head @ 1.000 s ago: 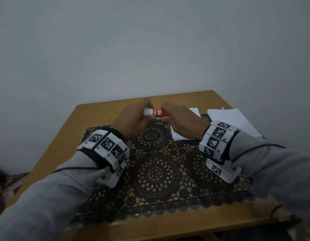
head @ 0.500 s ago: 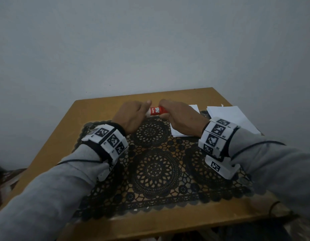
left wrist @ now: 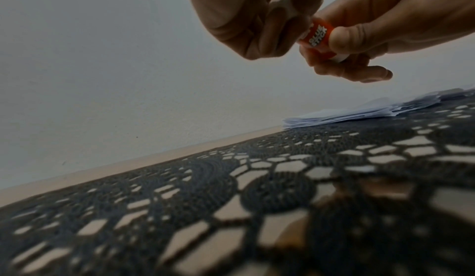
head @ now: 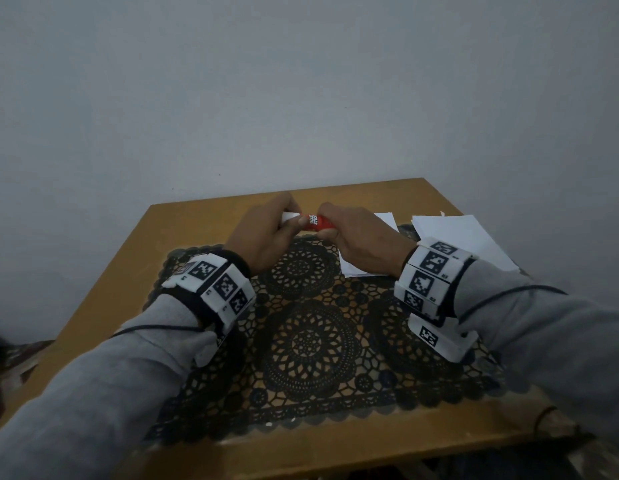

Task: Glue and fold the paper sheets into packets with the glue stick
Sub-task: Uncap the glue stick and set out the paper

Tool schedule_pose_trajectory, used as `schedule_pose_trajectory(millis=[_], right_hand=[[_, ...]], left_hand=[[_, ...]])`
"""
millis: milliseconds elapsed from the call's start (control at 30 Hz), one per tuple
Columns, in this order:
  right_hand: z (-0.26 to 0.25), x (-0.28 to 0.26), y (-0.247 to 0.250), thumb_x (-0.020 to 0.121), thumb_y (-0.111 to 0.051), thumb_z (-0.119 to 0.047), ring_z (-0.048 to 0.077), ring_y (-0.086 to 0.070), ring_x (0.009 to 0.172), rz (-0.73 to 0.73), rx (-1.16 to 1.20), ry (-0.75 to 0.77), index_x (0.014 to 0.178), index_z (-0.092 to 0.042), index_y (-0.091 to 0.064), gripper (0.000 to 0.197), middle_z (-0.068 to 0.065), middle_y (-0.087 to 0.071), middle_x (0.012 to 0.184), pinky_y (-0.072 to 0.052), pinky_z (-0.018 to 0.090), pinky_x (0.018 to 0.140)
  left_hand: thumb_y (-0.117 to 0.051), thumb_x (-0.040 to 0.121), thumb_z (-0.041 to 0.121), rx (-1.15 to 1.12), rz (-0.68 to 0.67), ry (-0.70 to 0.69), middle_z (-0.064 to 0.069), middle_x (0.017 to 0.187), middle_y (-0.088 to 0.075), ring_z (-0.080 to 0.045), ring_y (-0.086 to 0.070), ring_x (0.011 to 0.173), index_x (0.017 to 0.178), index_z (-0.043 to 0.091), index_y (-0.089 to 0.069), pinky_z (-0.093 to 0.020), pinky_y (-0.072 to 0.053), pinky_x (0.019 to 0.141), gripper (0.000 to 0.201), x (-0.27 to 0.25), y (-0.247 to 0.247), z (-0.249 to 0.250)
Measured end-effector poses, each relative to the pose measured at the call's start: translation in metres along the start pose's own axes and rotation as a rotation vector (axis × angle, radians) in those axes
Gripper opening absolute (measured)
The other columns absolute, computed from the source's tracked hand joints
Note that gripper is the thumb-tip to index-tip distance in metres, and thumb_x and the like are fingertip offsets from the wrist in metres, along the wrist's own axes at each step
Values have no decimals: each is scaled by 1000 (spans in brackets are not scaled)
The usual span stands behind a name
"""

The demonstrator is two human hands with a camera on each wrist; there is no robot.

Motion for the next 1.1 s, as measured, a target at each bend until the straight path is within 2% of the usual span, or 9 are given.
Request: schedule_pose_trajectory(millis=[267,333,433,533,667,833,933,1000,1100], right_hand=[[-2,0,2,100,-50,-26,19,-50,81,33,-64,20,115,-10,-48,22,3,-56,97,-35,28,70],[-2,0,1,100,-50,-25,20,-51,81,23,-65,20,115,-10,-47,21,3,-55,96,-35,28,68],[-2,0,1,101,-48,-24,20,-49,75,2,-43,8,112,-9,-46,19,1,-51,88,-33,29,63],[-2,0,-2,101,-46,-25,18,-47,71,-33,-18,7,106,-10,-43,16,0,-51,85,-31,28,56],[-2,-2,-5,103,-42,-26,11,-43,67,-54,-14,19,100,-17,-38,10,-2,-48,84,-30,20,56],[-4,-1,2,98,-52,-18,20,-52,77,8,-176,21,113,-12,-46,18,3,-54,98,-35,28,63],[-6,0,3,95,-55,-14,20,-52,75,36,-241,32,116,-14,-45,24,4,-55,105,-39,30,64],[-6,-1,1,98,-52,-18,20,-51,75,15,-187,33,115,-13,-45,19,4,-54,100,-35,28,64],[-2,-1,-3,102,-44,-26,19,-50,76,-44,-72,-6,112,-12,-44,17,1,-53,91,-34,27,60]], left_hand=[[-43,99,34,-1,13,63,7,69,-50,-10,-45,64,83,15,-52,-27,-32,56,26,1,-1,-5],[-45,98,35,6,-1,62,5,71,-54,-13,-49,66,85,15,-53,-27,-35,57,25,1,-1,-5],[-56,93,34,3,-29,6,2,80,-60,-14,-56,70,100,18,-52,-27,-43,61,18,-1,0,-1],[-60,91,31,69,-57,-30,4,83,-60,-13,-54,70,104,16,-54,-19,-39,58,21,-1,-4,2],[-51,95,38,114,-78,26,3,75,-56,-13,-50,67,93,15,-53,-20,-33,54,23,0,-9,-7],[-36,99,43,162,-151,78,3,70,-53,-12,-46,64,79,17,-51,-24,-33,55,36,1,-14,-9],[-33,100,43,124,-191,99,4,68,-51,-10,-45,63,71,21,-48,-24,-30,56,39,1,-15,-11],[-40,98,43,91,-189,85,7,69,-51,-8,-46,62,76,23,-47,-23,-30,55,31,-1,-15,-11],[-55,93,37,45,-143,36,5,74,-56,-7,-50,63,97,18,-49,-20,-34,54,20,-3,-11,-7]])
Point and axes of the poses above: each hand's wrist, its own x-axis towards the middle knuckle, its own y-axis out of the back of the hand, z = x × y, the point moved 9 cm from there along x, towards the middle knuckle
